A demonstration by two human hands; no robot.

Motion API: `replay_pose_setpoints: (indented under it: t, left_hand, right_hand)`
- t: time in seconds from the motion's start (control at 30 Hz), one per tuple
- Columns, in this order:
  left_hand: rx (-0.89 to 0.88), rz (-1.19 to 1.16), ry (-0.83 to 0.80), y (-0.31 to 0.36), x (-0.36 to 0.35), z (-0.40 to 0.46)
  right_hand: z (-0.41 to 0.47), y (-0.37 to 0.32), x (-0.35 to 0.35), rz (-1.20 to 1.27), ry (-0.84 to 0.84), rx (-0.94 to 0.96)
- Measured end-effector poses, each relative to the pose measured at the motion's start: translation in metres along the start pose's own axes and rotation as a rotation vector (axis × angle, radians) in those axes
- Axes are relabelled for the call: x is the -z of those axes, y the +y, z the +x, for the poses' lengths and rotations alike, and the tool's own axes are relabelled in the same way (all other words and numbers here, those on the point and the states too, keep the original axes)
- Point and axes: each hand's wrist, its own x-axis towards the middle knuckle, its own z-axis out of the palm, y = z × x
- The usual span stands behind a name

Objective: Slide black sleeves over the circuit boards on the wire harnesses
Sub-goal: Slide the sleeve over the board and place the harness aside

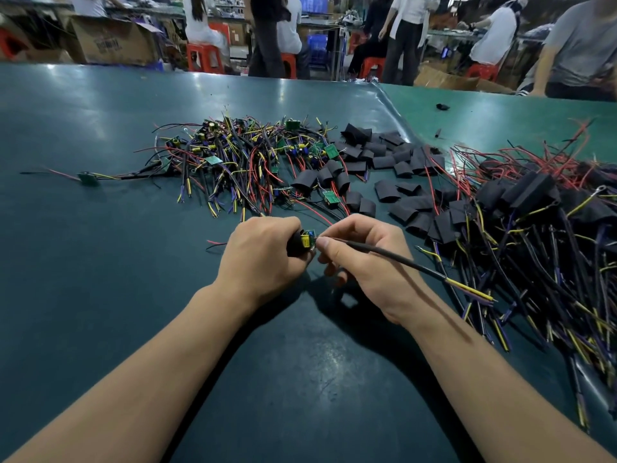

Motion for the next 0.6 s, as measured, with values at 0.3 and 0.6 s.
replay_pose_setpoints:
  t: [0.3, 0.6]
  left_hand:
    - [-0.118, 0.007, -0.116, 0.0025, 0.0031, 0.0026]
    - [-0.017, -0.081, -0.110, -0.0021, 0.0001, 0.0018]
  right_hand:
    - [-0.0011, 0.0020, 0.0014, -0.107, -0.027, 0.074]
    - [-0.0054, 0.0027, -0.0017, -0.188, -0.030, 0.164]
